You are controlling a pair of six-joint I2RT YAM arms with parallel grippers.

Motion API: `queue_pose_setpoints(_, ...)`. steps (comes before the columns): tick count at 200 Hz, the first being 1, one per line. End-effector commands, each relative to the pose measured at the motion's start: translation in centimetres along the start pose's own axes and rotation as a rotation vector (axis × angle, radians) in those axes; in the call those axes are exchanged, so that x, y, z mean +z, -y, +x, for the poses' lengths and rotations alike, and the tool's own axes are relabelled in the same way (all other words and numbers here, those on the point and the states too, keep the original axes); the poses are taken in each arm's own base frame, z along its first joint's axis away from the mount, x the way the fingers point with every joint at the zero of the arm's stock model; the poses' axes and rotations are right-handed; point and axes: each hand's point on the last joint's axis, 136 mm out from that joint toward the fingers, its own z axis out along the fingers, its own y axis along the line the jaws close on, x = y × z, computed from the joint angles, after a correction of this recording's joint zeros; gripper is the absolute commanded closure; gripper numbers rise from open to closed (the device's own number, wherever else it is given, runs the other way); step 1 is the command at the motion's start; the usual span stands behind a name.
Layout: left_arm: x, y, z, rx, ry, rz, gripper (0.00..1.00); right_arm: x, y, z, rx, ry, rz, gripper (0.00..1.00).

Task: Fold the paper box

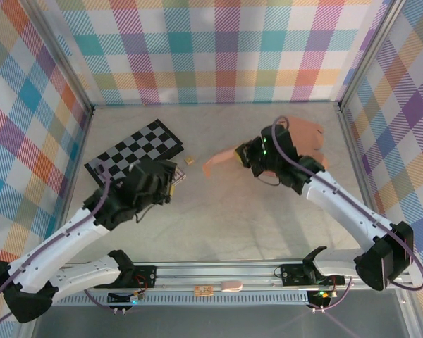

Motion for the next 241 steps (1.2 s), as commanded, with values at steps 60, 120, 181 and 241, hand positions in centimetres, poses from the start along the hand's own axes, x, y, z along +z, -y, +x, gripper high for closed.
queue_pose_setpoints(60,13.7,2.0,-0.4,0.393,-0.296,-0.192,0.52,-8.5,-1.3,0.1,-0.045,0.005,0.216,1.00)
queue_pose_setpoints(120,17.3,0.1,5.6,0.431,-0.413,-0.208,0.57,-11.5,2.0,1.0,0.117,0.004,0.451,1.00)
queue_pose_setpoints(181,12.3,-1.0,-0.1,0.473,-0.291,-0.279,0.54,1.3,0.8,-2.7,0.241,-0.114,0.475,1.00)
queue_pose_setpoints(241,10.0,-1.1,1.8,0.598,-0.408,-0.175,0.56,7.2,1.8,-5.5,0.356,-0.142,0.420,1.00)
